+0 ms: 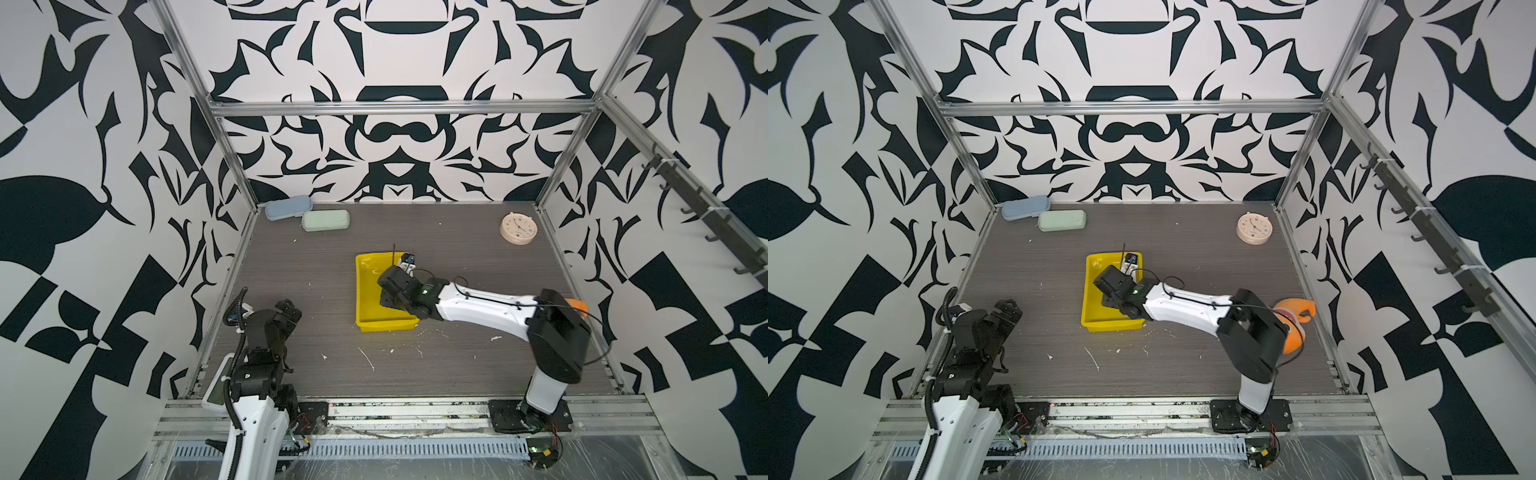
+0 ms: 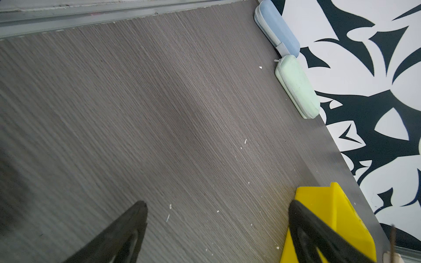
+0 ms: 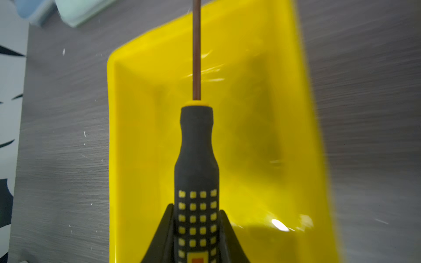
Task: Put the screwdriver in the bin
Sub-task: Place the screwdriver into the bin.
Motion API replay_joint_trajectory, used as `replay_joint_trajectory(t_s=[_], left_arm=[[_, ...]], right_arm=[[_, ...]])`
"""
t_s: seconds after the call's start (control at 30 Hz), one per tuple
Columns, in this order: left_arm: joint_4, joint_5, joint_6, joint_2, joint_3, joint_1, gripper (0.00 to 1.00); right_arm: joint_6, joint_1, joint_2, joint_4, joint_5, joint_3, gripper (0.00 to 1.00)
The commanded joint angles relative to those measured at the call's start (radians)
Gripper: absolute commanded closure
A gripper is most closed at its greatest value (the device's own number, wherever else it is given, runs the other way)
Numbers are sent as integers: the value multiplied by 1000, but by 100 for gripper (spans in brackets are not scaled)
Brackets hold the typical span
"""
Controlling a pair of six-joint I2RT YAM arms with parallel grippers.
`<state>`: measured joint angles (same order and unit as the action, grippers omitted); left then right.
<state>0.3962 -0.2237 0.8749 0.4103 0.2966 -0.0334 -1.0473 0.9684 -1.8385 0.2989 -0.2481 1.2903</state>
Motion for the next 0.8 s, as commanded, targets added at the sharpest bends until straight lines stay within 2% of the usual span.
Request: replay_joint_trajectory(t_s=[0.0, 0.23, 0.6, 0.77], left_arm=[[21, -6, 8, -11, -7, 0, 1], [17, -7, 8, -15, -10, 1, 1], [15, -5, 8, -15, -10, 0, 1], [16, -4, 7, -16, -11, 0, 1]], right_arm=[[-32, 2, -74, -46, 127, 93, 97], [-63, 2, -160, -59, 169, 129, 97], [-72, 10, -166, -15, 176, 103, 93], [-69, 21, -150, -4, 167, 85, 88]])
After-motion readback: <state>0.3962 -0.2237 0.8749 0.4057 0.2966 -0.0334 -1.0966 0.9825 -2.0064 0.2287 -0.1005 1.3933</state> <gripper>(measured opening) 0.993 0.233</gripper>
